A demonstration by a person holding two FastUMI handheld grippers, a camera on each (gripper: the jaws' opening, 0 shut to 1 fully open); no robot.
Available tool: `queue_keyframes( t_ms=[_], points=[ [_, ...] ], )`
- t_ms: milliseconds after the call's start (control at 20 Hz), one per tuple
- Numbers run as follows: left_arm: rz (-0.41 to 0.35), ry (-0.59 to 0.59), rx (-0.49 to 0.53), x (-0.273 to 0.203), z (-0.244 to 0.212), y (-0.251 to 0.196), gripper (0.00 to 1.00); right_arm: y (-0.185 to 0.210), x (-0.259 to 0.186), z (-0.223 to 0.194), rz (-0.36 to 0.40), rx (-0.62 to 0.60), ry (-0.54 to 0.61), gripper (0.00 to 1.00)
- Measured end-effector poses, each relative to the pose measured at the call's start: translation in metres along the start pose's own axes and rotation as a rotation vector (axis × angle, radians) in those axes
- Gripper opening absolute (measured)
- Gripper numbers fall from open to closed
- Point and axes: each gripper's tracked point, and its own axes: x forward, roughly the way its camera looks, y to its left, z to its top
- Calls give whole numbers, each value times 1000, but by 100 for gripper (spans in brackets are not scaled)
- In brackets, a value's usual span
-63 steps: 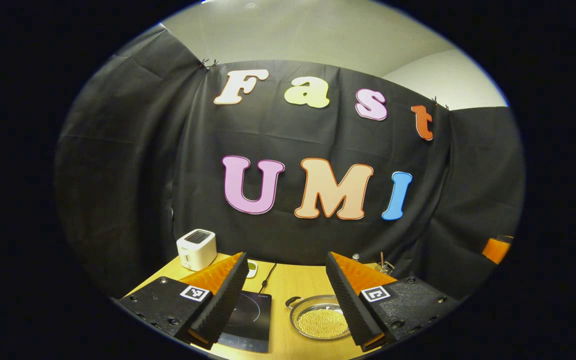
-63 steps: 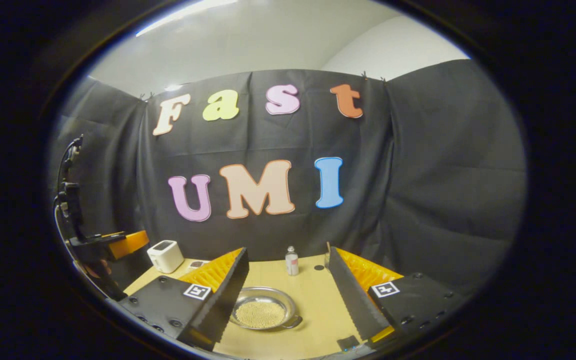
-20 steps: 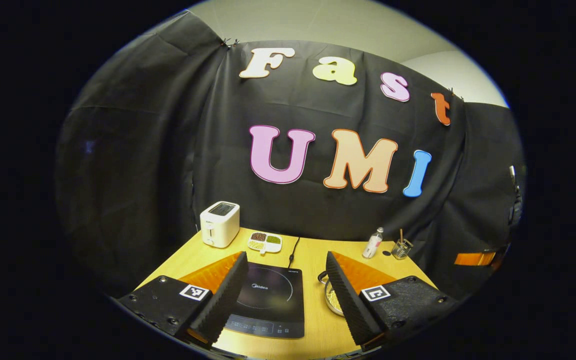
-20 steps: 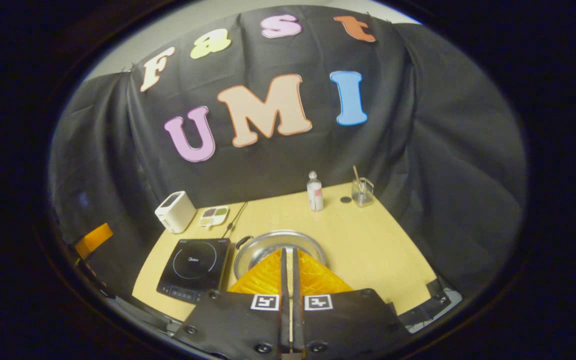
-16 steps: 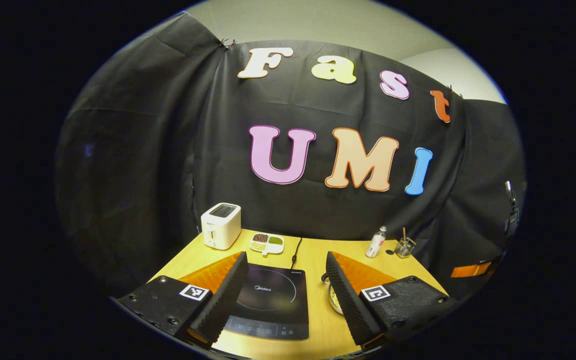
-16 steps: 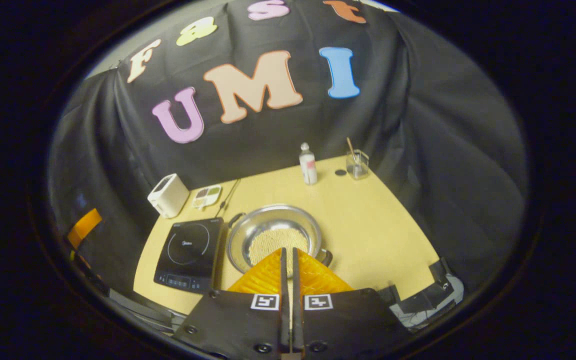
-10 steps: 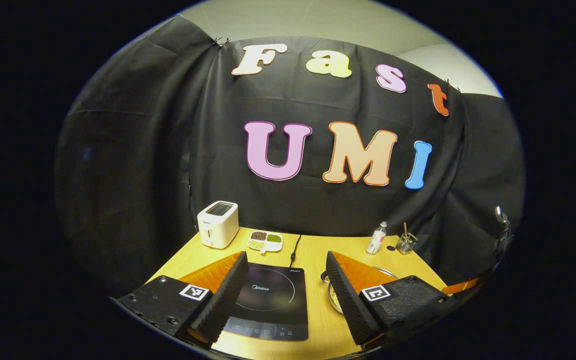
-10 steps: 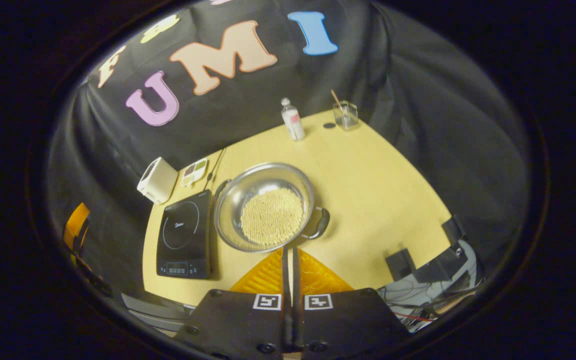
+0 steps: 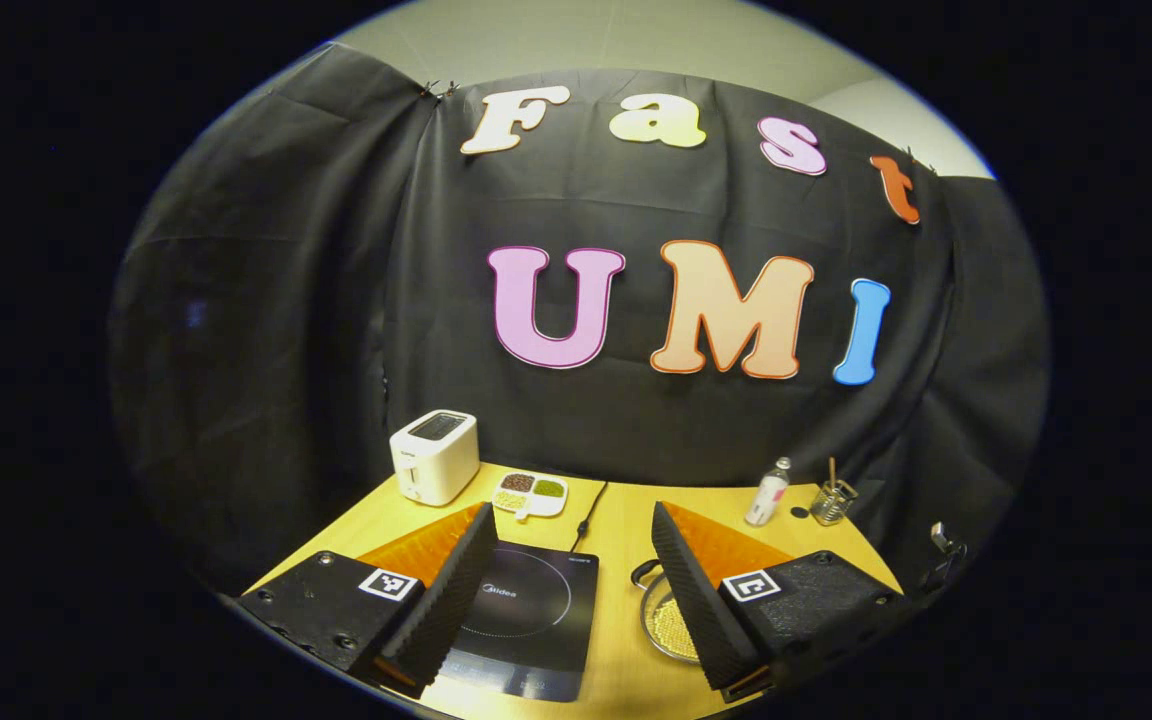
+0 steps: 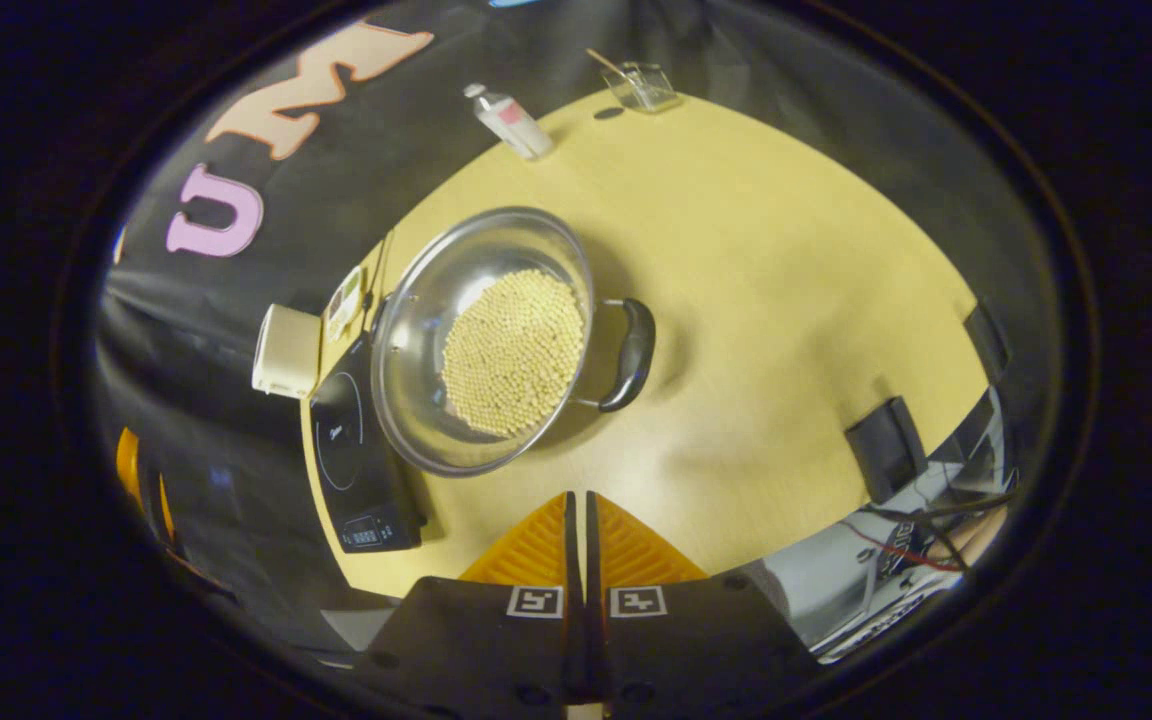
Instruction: First push the handle of the pot to place it horizontally, then grasp the pot with both hands and set it on the induction cooktop.
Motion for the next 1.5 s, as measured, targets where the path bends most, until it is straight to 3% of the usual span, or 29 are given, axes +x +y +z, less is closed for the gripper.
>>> queue_keyframes(
  t_ms=[150,200,250,400,450,650,1050,1250,1300,1350,1400,1500],
  points=[
    [50,10,-2,1,-2,-6,95,0,24,6,15,101,51,3],
    [63,16,-7,0,-4,-9,91,-1,29,7,14,125,69,0],
    [76,23,-10,0,-6,-10,95,-2,33,8,14,148,82,1],
    [127,38,-9,-1,-9,-10,91,-3,44,17,16,179,99,3],
    [141,39,-9,-3,-9,-11,95,-2,46,19,19,186,102,3],
    [185,37,-12,-8,-9,-14,95,-4,51,31,23,206,122,3],
    [219,51,0,-19,-15,-26,95,-16,54,75,31,272,44,3],
    [241,86,-8,-20,-27,-24,95,-26,57,91,25,238,11,3],
    [245,92,-15,-21,-29,-25,91,-27,59,93,24,234,8,3],
    [249,97,-21,-20,-30,-25,95,-26,61,95,24,240,11,3],
    [253,101,-24,-21,-32,-24,91,-26,64,97,25,249,18,2],
    [264,108,-25,-21,-34,-22,95,-25,64,100,31,272,23,3]
  ],
)
